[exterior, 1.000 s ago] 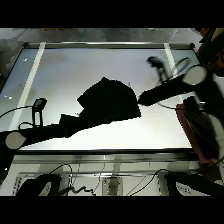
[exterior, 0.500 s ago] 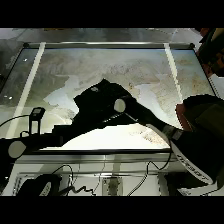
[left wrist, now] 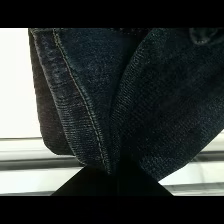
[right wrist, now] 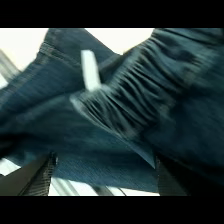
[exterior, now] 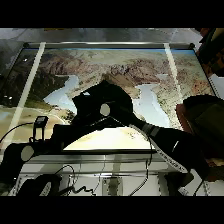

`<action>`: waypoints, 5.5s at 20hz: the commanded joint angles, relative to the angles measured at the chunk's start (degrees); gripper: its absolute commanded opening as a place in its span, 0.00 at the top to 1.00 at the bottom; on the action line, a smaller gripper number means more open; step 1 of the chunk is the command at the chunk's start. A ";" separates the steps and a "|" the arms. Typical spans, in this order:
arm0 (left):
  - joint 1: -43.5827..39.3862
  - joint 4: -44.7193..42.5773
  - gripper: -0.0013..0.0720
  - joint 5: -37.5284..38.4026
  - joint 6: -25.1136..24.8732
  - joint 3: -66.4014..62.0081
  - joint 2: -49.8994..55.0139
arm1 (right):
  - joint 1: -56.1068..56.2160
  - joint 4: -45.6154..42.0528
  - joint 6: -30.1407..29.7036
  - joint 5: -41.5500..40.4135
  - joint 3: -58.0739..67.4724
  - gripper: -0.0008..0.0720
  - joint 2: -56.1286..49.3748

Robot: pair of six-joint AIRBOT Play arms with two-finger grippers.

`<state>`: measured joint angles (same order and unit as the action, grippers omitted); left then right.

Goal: Fold the clothes and pants, and hang the long-sleeved shirts on hangers.

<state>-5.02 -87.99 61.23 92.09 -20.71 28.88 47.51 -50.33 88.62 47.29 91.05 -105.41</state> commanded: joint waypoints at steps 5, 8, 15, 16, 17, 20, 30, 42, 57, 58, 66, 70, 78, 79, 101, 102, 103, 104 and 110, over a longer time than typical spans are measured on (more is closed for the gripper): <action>0.00 -0.28 0.94 -1.07 0.55 0.48 -0.02 | 0.15 5.20 10.01 2.21 8.44 0.04 -9.22; 0.02 -0.28 0.94 -1.07 0.57 0.48 -0.04 | 0.15 5.46 13.38 2.21 10.71 0.29 -11.93; 0.02 -0.31 0.94 -1.36 0.55 0.48 -0.02 | -4.68 -3.98 13.27 2.49 17.09 0.95 -11.02; 0.02 -0.31 0.94 -1.92 0.55 0.48 -0.02 | -6.51 -6.62 13.27 3.74 18.36 0.95 -10.03; 0.02 -0.31 0.94 -2.62 0.55 0.48 -0.04 | -8.81 -9.35 13.25 4.92 19.28 0.95 -8.57; 0.02 -0.28 0.94 -5.01 0.57 0.46 -0.04 | -16.57 -14.25 10.84 9.18 19.91 0.95 -2.93; 8.39 -0.50 0.95 -28.63 19.02 -4.26 -0.02 | -45.92 -22.10 0.17 21.75 19.89 0.95 15.93; 30.23 -0.52 0.95 -22.58 9.16 -49.05 25.64 | -68.15 -22.10 -4.15 24.50 16.61 0.95 27.71; 49.11 -3.96 0.95 3.30 -25.05 -21.42 32.06 | -68.22 -25.11 -6.99 28.24 -57.90 0.95 68.96; 49.44 -5.42 0.94 3.28 -25.05 -21.24 32.06 | -68.22 -25.49 -6.99 30.05 -59.76 0.95 70.20; 49.37 -9.53 0.94 -8.28 -25.03 -23.45 32.00 | -68.17 -36.98 -7.04 47.56 -60.76 0.95 70.60; 49.29 -8.87 0.94 -12.44 -25.03 -30.86 32.00 | -68.17 -36.92 -7.04 46.05 -60.74 0.95 70.60; 51.60 -14.84 0.94 -4.79 -25.05 -26.49 36.65 | -68.17 -36.89 -7.04 45.94 -60.76 0.95 70.60; 51.91 -17.42 0.85 -4.00 -25.07 -25.97 37.83 | -68.19 -36.89 -7.04 46.05 -60.74 0.95 70.60; 30.01 4.44 0.04 -8.52 -12.11 -30.77 39.15 | -67.17 -18.08 -2.25 10.29 -55.60 0.05 63.01; 26.49 7.58 0.04 -8.57 -13.44 -30.77 39.15 | -66.10 -13.22 -4.72 8.15 -55.28 0.05 61.46; 23.19 10.36 0.04 -8.61 -14.58 -30.80 39.15 | -64.48 -10.12 -6.40 5.40 -54.55 0.05 59.65; 19.63 12.55 0.04 -8.81 -15.02 -30.80 39.15 | -62.55 -8.59 -7.04 2.82 -53.46 0.06 57.44; 6.29 15.23 0.04 -12.61 -14.95 -30.80 39.15 | -44.30 -8.48 -9.81 -2.89 -34.25 0.06 32.76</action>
<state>6.98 -75.11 50.09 77.73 -51.44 68.01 -4.58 -60.45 80.79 48.69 48.18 -61.56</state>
